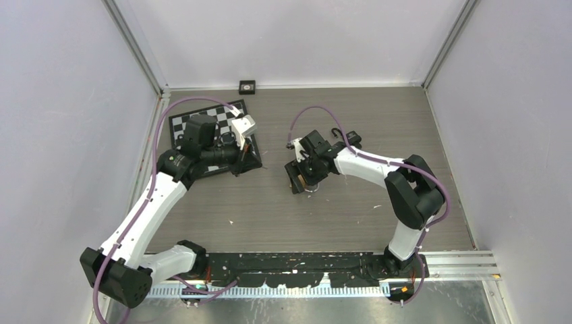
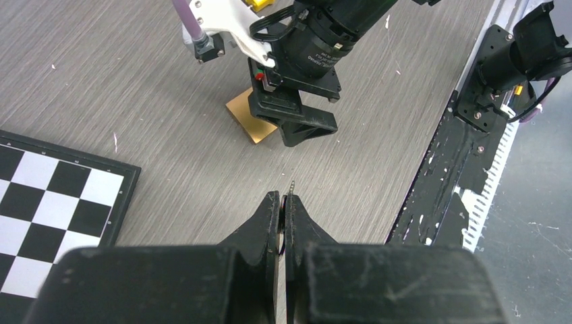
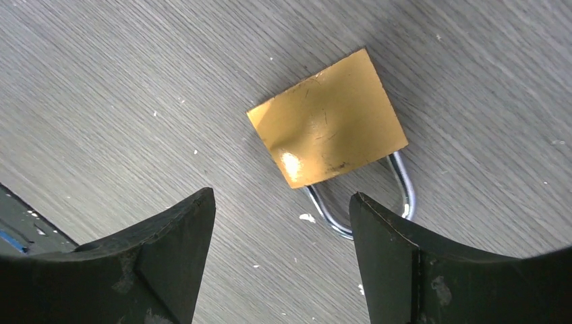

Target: Unlock with the key

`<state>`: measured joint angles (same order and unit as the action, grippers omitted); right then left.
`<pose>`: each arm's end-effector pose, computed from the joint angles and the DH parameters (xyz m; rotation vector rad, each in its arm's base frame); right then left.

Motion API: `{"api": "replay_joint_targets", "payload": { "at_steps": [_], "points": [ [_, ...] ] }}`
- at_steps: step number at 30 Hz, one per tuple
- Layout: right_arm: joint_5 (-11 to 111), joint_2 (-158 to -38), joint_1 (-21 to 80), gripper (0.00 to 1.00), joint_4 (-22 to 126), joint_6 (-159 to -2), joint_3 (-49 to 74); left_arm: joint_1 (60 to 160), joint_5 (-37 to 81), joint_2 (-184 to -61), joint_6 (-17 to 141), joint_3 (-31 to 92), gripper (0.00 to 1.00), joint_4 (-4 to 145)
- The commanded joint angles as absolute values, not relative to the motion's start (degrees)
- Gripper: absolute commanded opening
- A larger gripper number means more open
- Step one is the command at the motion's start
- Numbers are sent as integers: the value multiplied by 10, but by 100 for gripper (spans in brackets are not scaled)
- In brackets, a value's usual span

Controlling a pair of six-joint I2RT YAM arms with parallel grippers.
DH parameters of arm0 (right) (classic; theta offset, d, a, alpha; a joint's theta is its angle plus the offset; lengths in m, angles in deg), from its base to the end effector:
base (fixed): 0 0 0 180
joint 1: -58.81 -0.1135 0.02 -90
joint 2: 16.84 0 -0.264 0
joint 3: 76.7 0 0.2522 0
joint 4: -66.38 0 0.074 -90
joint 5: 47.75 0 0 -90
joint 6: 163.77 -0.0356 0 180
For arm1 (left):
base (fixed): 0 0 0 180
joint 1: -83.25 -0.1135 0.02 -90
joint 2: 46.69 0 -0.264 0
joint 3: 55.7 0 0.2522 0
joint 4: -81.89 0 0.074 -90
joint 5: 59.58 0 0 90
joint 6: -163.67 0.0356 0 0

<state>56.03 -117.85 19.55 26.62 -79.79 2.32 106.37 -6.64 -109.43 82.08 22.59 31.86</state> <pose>0.2700 0.2316 0.1826 -0.8580 2.5849 0.5673 0.1999 -0.1087 0.3578 0.9362 1.9392 -0.8478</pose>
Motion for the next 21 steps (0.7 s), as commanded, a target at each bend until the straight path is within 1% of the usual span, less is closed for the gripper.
{"api": "replay_joint_targets", "payload": {
  "at_steps": [1, 8, 12, 15, 21],
  "points": [
    [524, -1157, 193, 78, 249, -758, 30, 1062, -67, -1081, 834, 222, 0, 331],
    [497, -1162, 193, 78, 242, -716, 44, 1062, -67, -1076, 841, 222, 0, 324],
    [482, -1154, 192, 83, 249, -690, 54, 1062, -67, -1074, 841, 220, 0, 325],
    [494, -1164, 192, 88, 251, -671, 62, 1062, -68, -1076, 841, 222, 0, 326],
    [509, -1204, 190, 91, 257, -628, 82, 1062, -69, -1080, 843, 234, 0, 322]
  ]
}}
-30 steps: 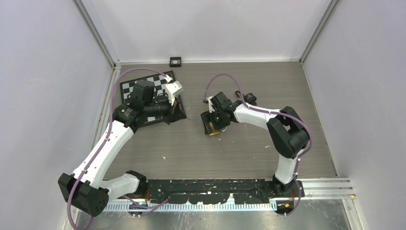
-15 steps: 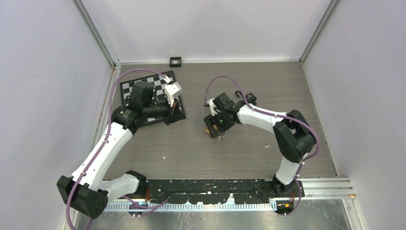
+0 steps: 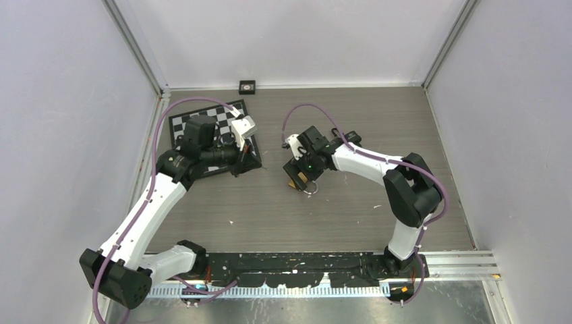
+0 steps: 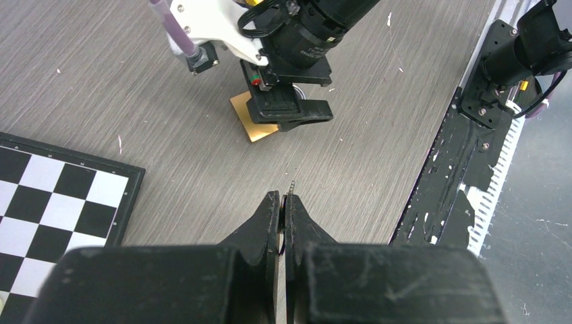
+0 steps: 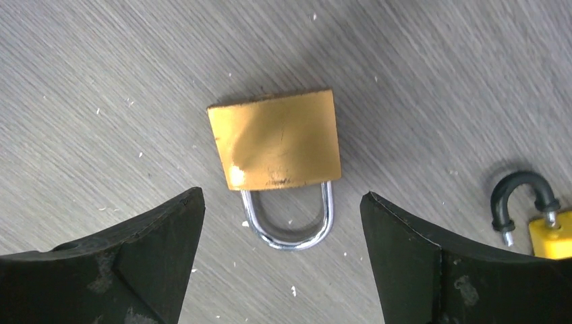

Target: Unlock with the key

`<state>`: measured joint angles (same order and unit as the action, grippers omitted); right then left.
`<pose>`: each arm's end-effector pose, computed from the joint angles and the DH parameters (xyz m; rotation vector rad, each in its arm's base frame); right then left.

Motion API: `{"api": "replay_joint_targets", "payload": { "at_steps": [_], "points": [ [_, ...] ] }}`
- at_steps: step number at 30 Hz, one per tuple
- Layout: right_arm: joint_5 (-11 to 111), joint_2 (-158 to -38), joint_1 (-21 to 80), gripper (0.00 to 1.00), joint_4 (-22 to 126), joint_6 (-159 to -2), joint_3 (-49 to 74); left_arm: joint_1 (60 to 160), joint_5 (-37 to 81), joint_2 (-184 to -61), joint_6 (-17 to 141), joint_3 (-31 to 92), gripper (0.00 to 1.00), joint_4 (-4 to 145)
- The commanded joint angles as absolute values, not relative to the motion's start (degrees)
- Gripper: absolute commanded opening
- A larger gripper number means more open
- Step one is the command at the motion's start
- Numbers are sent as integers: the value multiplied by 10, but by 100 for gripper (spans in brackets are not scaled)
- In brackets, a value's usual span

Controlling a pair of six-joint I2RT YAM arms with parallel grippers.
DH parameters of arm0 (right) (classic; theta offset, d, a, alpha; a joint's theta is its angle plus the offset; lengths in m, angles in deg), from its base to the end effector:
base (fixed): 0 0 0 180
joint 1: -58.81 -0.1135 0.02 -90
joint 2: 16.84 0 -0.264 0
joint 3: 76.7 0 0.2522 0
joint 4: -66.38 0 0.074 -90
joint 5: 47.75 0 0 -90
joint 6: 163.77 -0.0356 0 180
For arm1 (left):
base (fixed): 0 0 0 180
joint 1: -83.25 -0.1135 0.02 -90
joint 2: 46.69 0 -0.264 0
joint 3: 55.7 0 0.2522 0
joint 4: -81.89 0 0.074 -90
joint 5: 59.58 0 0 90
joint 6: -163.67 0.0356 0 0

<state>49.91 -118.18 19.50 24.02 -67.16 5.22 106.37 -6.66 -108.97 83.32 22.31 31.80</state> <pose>0.2766 0.2326 0.1922 -1.0882 2.4530 0.3622 0.1980 -0.1079 0.3578 0.9557 1.9234 -0.8353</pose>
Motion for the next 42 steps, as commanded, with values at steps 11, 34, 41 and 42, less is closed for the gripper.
{"api": "replay_joint_targets", "payload": {
  "at_steps": [11, 34, 41, 42],
  "points": [
    [498, -1271, 175, 91, 257, -587, 119, 1062, -73, -1078, 840, 241, 0, 322],
    [473, -1265, 164, 71, 247, -544, 67, 1062, -72, -1080, 847, 256, 0, 313],
    [494, -1224, 174, 29, 226, -532, 60, 1061, -63, -1080, 829, 261, 0, 317],
    [506, -1205, 177, 25, 218, -528, 59, 1060, -60, -1083, 820, 264, 0, 319]
  ]
}}
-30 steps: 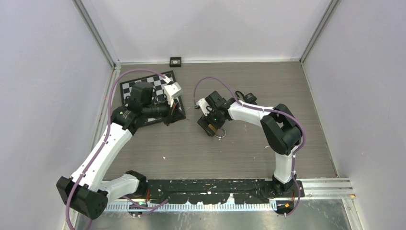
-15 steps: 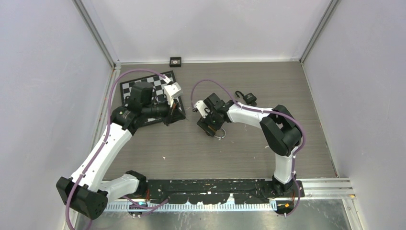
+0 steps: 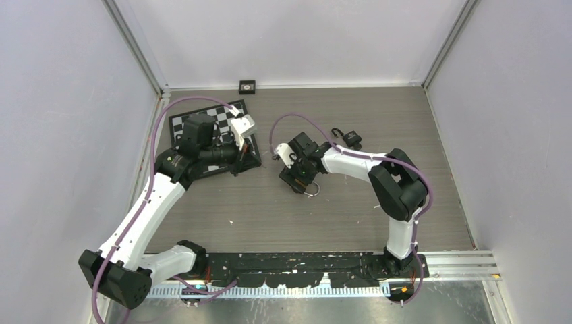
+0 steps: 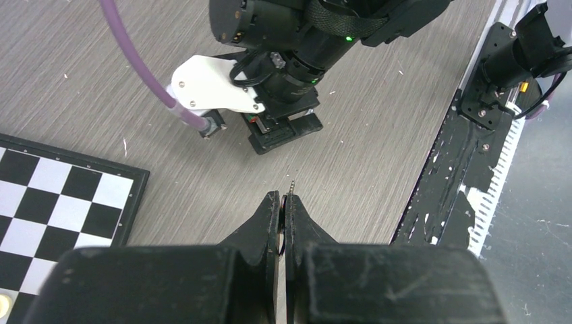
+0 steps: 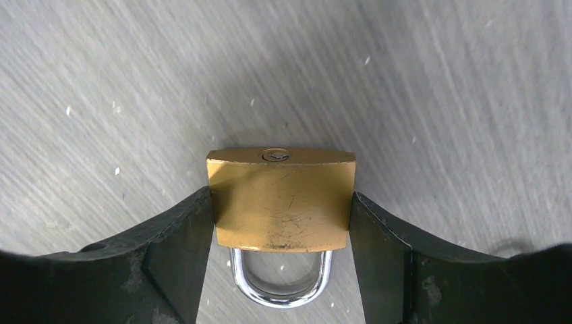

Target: Unlock with the key

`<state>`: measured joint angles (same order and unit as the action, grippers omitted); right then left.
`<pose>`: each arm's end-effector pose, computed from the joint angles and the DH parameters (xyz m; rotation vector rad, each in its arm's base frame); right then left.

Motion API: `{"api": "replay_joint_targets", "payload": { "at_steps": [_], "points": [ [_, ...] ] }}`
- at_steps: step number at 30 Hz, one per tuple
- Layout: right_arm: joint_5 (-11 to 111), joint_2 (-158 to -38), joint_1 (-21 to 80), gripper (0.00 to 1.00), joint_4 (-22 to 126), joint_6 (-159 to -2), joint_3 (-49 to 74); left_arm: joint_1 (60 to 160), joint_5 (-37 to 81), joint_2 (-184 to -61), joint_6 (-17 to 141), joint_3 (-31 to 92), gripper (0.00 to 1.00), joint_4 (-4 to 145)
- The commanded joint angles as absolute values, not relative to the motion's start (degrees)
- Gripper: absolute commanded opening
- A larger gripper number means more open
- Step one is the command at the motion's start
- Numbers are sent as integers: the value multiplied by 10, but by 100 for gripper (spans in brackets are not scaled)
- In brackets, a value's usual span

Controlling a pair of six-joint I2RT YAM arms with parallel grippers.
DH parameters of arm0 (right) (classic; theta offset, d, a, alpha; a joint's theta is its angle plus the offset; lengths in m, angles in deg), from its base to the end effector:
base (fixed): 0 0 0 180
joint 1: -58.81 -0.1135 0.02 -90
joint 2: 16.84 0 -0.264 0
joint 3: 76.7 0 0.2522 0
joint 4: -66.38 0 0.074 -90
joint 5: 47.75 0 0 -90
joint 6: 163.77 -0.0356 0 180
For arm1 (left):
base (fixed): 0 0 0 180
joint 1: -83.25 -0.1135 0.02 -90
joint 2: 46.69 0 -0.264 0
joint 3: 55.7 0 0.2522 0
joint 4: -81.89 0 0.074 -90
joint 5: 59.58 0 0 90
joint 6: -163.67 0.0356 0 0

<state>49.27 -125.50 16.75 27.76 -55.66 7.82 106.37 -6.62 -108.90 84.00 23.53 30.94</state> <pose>0.2827 0.2609 0.1633 -1.3812 2.3044 0.2962 0.1967 -0.1073 0.3637 0.9658 1.9087 -0.8259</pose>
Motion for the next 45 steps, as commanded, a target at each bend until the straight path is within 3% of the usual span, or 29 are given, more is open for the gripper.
{"api": "replay_joint_targets", "payload": {
  "at_steps": [1, 6, 14, 21, 32, 45],
  "points": [
    [523, -1189, 179, 21, 209, -522, 59, 1059, -60, -1087, 810, 270, 0, 320],
    [594, -1083, 190, 1, 195, -490, 34, 1049, -76, -1119, 754, 321, 0, 311],
    [617, -948, 190, 1, 193, -472, 12, 1039, -89, -1150, 663, 362, 0, 336],
    [684, -884, 191, 0, 133, -467, 78, 1039, -112, -1197, 572, 383, 0, 353],
    [767, -878, 190, 0, 7, -383, 169, 1039, -269, -1204, 454, 322, 0, 436],
    [857, -881, 210, 0, -93, -298, 240, 1048, -397, -1209, 442, 297, 0, 408]
  ]
}}
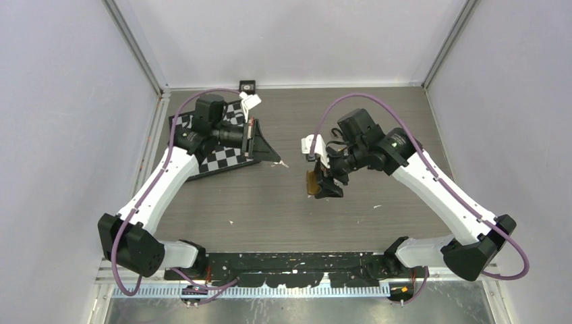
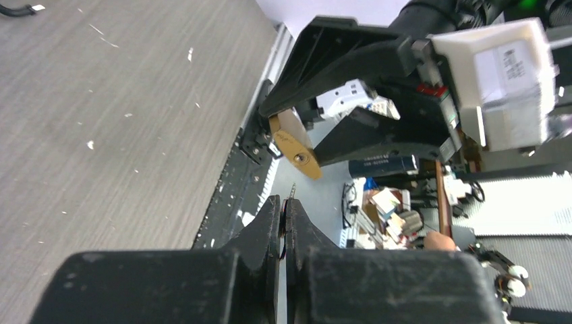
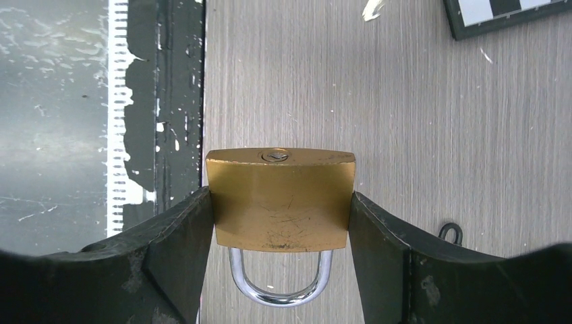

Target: Unlock with the key

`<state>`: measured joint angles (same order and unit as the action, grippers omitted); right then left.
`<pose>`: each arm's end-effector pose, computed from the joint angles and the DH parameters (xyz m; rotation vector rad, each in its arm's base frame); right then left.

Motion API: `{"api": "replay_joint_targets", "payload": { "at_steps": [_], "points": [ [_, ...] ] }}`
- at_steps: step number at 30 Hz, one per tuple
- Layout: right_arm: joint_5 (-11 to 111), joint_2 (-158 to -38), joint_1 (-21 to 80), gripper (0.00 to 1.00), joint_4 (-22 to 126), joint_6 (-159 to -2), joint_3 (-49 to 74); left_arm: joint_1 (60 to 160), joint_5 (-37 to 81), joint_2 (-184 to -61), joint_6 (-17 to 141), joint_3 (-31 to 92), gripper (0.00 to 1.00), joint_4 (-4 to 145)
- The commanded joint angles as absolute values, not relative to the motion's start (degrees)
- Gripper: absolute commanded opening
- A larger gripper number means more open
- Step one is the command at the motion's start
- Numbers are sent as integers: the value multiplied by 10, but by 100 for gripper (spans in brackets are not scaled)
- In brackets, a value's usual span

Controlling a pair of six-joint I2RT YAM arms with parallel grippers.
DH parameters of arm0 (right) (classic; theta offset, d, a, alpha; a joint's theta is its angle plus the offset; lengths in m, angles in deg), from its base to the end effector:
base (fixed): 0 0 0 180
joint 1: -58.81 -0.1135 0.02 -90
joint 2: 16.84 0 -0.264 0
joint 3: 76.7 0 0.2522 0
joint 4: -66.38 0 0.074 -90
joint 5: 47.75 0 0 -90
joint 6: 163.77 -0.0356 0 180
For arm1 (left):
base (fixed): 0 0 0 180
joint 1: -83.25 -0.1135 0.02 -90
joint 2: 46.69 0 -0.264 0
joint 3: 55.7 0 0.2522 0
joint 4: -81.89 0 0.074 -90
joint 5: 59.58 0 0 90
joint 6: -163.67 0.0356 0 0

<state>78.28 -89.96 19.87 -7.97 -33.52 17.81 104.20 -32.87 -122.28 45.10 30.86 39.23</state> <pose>0.1736 0.1672 0.3761 -1.7219 1.6737 0.7671 0.2487 -0.1293 0.3699 0.5796 2.1387 -1.6623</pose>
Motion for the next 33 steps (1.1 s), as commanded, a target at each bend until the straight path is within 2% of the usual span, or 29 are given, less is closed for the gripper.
{"api": "replay_joint_targets", "payload": {
  "at_steps": [1, 7, 12, 26, 33],
  "points": [
    [867, -884, 211, 1, -107, -290, 248, 1050, -405, -1208, 446, 294, 0, 409],
    [933, -903, 214, 0, -205, -229, 298, 1055, -437, -1200, 496, 287, 0, 385],
    [947, -902, 214, 1, -234, -197, 291, 1064, -440, -1191, 520, 293, 0, 365],
    [924, -902, 215, 1, -222, -201, 289, 1094, -419, -1199, 514, 295, 0, 375],
    [850, -901, 215, 0, -152, -262, 286, 1107, -396, -1222, 426, 302, 0, 443]
  ]
}}
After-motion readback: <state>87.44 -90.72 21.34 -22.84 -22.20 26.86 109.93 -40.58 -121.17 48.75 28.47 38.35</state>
